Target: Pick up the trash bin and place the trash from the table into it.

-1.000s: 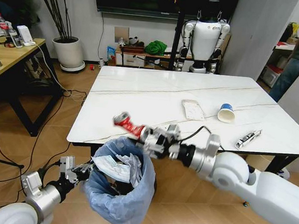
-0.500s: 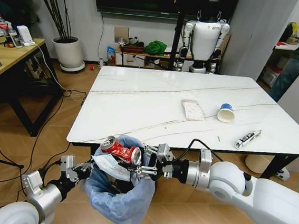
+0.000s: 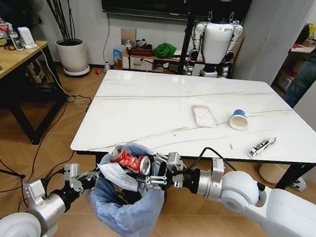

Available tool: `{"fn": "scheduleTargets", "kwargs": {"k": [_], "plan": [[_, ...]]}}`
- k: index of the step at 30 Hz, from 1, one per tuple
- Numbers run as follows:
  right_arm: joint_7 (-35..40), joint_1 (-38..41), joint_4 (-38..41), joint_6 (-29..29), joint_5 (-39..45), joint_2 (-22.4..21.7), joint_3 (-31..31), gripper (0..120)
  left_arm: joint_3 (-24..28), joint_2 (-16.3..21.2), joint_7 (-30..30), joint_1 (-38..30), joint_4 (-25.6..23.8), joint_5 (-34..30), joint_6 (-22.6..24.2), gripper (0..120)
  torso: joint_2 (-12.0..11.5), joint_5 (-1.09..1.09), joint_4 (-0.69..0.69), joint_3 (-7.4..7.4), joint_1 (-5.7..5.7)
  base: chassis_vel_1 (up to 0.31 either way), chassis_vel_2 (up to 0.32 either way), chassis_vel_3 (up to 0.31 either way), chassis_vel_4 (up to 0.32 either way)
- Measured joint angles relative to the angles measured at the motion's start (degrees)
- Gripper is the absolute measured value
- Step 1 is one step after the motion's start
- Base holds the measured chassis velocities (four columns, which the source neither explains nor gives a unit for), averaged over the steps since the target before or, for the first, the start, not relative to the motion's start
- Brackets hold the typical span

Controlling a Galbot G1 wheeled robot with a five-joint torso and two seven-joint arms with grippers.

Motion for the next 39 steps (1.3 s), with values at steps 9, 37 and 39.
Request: {"fn": "scheduleTargets", "kwargs": {"k": [9,37,39], "plan": [[0.0,-0.1,-0.2,0.0,0.1,0.1,0.0,100,0.1,0.2,0.0,-0.4,0.2,-0.3,0.1,0,0.0,0.0,0.0,0.0,0.0,0.0,0.0,0.0,0.0],[23.1,-1.3,-22.4,-7.3,-1.9,11.1,24.2,100,-0.7,-1.6,0.1,2.1,-1.3,1.7,0.1,0,0.0,0.01,0.01,0.01,0.0,0.0,0.0,0.0,0.0],[23.2,-1.3,-23.5,-7.6,-2.9,11.4,24.2,100,-0.7,-1.7,0.1,2.2,-1.3,1.8,0.1,0,0.0,0.01,0.01,0.01,0.0,0.0,0.0,0.0,0.0]]}}
